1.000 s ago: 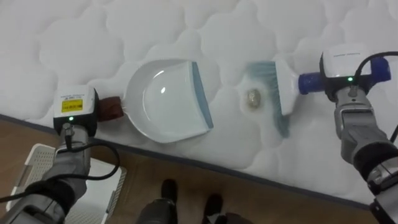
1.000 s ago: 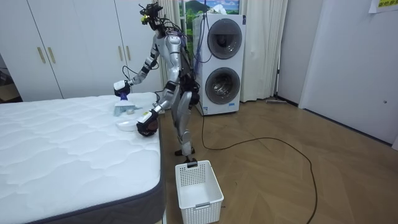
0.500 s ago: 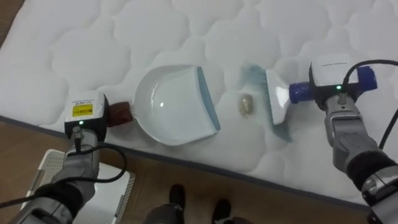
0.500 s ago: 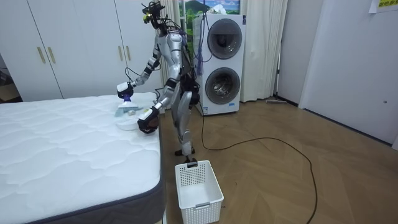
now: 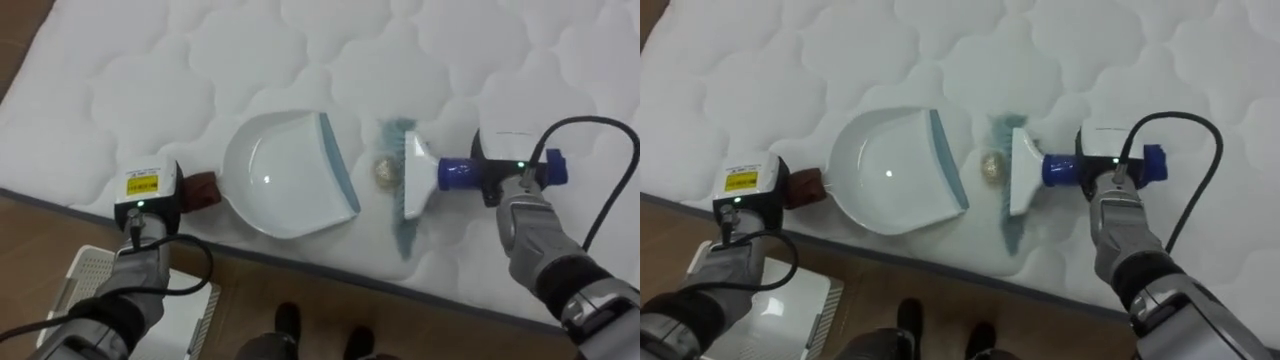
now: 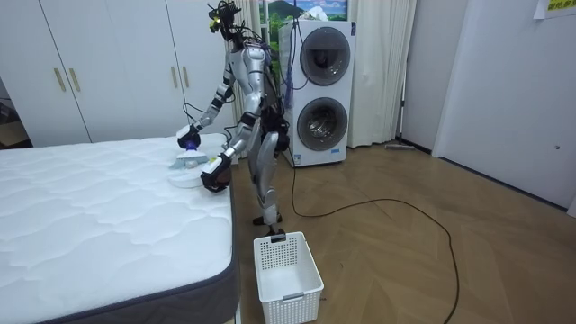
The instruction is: Clean bed
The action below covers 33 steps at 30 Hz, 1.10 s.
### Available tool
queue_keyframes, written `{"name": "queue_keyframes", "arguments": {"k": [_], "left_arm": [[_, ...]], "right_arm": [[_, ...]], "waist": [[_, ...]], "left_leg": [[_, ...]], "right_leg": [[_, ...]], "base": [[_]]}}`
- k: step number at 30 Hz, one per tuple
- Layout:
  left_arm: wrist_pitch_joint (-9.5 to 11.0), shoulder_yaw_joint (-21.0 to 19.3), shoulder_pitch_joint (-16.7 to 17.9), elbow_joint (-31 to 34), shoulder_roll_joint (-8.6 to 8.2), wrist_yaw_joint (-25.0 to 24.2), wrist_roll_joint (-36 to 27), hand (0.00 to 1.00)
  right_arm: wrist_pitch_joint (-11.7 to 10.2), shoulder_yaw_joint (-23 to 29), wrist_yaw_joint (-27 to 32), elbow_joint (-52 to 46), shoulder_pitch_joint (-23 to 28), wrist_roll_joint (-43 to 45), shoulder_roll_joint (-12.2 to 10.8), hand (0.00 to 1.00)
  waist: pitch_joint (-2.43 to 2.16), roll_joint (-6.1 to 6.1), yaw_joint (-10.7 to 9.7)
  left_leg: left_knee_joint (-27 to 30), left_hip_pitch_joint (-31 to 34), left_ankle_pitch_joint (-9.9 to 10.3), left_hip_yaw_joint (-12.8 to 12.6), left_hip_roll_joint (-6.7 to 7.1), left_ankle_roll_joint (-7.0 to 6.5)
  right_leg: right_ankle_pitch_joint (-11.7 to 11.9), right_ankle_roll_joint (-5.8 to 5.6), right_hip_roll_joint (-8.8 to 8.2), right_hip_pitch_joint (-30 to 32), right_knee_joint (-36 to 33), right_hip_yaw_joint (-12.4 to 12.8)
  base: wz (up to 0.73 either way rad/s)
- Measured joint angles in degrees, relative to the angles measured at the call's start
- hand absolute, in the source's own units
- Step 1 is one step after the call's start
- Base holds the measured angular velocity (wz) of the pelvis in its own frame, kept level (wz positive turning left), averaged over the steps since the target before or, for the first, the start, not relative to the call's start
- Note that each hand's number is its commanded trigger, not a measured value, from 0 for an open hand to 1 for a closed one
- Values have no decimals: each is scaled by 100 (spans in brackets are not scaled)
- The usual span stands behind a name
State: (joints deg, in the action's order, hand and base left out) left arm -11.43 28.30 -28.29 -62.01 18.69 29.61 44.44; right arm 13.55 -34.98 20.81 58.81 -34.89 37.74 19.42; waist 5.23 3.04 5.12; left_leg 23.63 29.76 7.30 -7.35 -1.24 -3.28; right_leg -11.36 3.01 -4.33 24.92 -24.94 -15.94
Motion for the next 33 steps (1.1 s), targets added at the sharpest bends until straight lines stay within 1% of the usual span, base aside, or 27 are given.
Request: {"name": "queue_keyframes", "arguments": {"k": [5,8,12,14,24,33], "left_arm": [[100,-5,-7,0,10,80,13,100],[160,-49,-27,1,13,127,32,100],[222,-65,-41,2,12,129,139,100],[224,-65,-42,2,11,129,139,100],[230,-63,-29,3,10,135,134,100],[233,-62,-25,3,10,136,134,100]], "right_arm": [[-220,-2,-147,-161,0,-359,-31,100],[-249,31,-419,-359,2,-367,-103,100],[-426,31,-661,-415,2,-369,-143,100],[-427,34,-726,-466,2,-371,-141,100],[-429,36,-963,-602,2,-362,-118,100],[-433,36,-999,-624,2,-363,-119,100]], "waist": [[2,-3,-5],[7,-16,-10],[5,-45,-3],[7,-56,-4],[4,-71,-4],[3,-70,-4]], "left_leg": [[27,32,0,-3,-5,0],[86,130,1,0,-13,0],[111,157,1,4,-7,-2],[111,160,-1,-2,5,-6],[105,157,-3,-22,4,-9],[109,155,-4,-23,4,-11]], "right_leg": [[0,0,-12,58,-70,5],[0,1,-13,141,-93,2],[0,1,-29,167,-122,-4],[-1,1,-53,211,-194,-3],[-4,6,-53,224,-197,13],[-4,6,-54,223,-204,13]], "base": [[0],[0],[0],[-2],[0],[0]]}}
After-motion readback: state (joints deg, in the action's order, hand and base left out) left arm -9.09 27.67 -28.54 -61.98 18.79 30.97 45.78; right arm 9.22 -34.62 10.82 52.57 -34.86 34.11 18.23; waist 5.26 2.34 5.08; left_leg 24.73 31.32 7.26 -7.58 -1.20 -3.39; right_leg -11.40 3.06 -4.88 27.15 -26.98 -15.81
